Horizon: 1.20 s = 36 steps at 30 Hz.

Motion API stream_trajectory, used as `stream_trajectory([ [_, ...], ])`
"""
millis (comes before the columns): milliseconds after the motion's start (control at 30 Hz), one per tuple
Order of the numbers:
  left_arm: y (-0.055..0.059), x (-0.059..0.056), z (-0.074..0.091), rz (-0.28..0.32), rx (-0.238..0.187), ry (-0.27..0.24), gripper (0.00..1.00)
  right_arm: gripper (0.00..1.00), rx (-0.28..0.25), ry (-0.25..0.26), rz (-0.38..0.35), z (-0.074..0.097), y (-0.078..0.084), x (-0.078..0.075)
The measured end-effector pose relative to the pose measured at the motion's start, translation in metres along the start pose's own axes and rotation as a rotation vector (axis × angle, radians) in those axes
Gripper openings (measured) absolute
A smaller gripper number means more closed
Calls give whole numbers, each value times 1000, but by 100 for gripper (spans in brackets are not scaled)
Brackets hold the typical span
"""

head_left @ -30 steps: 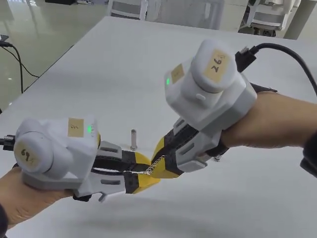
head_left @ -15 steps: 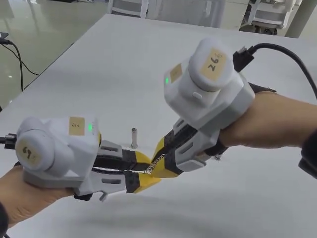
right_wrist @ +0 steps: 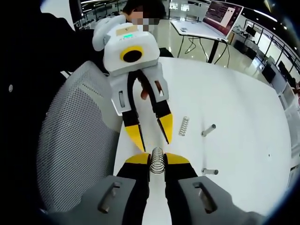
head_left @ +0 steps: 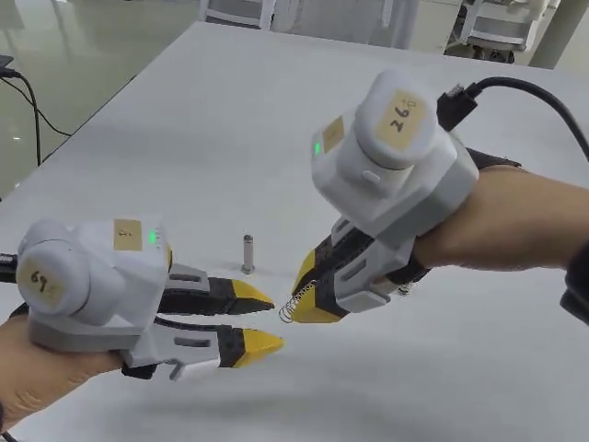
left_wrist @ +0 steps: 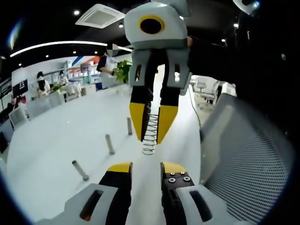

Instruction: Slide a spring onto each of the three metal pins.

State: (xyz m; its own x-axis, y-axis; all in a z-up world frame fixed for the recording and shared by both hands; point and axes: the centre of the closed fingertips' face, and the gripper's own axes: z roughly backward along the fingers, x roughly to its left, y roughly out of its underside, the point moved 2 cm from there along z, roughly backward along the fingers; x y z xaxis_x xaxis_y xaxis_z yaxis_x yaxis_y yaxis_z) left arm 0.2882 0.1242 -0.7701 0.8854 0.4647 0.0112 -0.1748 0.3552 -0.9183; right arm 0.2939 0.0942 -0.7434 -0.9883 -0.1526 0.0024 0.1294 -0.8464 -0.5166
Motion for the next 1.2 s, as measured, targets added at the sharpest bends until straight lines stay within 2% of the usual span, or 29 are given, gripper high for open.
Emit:
stream_trajectory([
  [200, 6, 2, 6, 40, -3, -27, 24, 8, 18, 17, -9, 4, 7, -5],
  [500, 9, 3, 11, 77, -16, -58, 34, 8, 44, 42, -16, 9, 16, -11],
  [1200, 16, 7, 20, 130, -27, -125, 58, 8, 95, 105, -35, 22, 34, -34],
])
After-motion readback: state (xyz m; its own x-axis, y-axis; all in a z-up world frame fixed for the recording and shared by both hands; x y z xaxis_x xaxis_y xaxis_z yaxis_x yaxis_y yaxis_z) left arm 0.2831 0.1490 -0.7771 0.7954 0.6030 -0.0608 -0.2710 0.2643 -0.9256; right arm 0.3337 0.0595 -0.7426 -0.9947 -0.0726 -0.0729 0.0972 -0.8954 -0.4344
